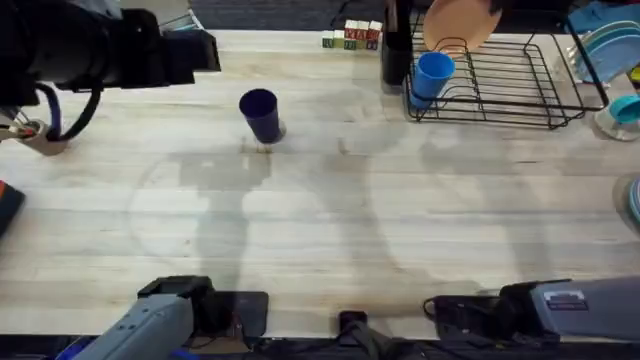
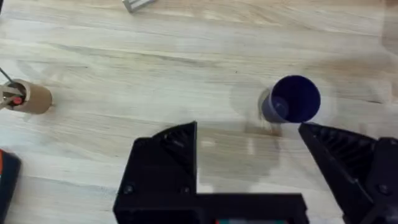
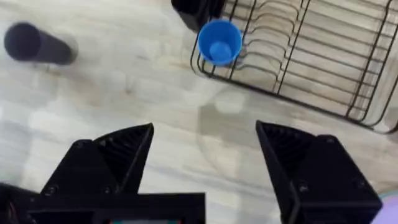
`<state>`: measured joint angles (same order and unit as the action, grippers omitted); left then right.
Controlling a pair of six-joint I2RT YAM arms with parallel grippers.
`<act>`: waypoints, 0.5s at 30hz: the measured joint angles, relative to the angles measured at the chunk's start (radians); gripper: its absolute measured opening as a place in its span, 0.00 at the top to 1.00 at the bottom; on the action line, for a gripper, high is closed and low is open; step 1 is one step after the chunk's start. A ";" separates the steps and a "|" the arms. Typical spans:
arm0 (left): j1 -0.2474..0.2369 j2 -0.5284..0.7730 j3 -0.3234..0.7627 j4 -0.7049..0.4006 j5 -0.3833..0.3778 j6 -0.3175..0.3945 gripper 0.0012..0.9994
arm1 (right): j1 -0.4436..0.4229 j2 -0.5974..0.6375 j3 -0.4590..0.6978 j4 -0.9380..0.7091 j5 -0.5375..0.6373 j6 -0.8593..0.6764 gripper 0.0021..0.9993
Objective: Pick up the cup on the table and put them onto the rack.
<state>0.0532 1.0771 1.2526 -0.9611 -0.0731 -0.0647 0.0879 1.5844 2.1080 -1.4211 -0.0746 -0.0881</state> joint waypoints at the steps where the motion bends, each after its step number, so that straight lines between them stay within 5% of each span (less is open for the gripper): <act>1: 0.000 0.000 0.000 0.000 0.000 0.000 0.01 | 0.000 -0.027 -0.033 0.004 0.000 -0.004 0.00; 7: 0.000 0.000 0.000 0.000 0.000 0.000 0.01 | 0.025 -0.120 -0.149 0.006 0.000 -0.018 0.00; 15: 0.000 0.000 0.000 0.000 0.000 0.000 0.01 | 0.228 -0.080 -0.160 0.118 0.000 -0.022 0.00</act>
<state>0.0532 1.0771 1.2526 -0.9611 -0.0731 -0.0647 0.3156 1.5040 1.9476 -1.3031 -0.0746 -0.1103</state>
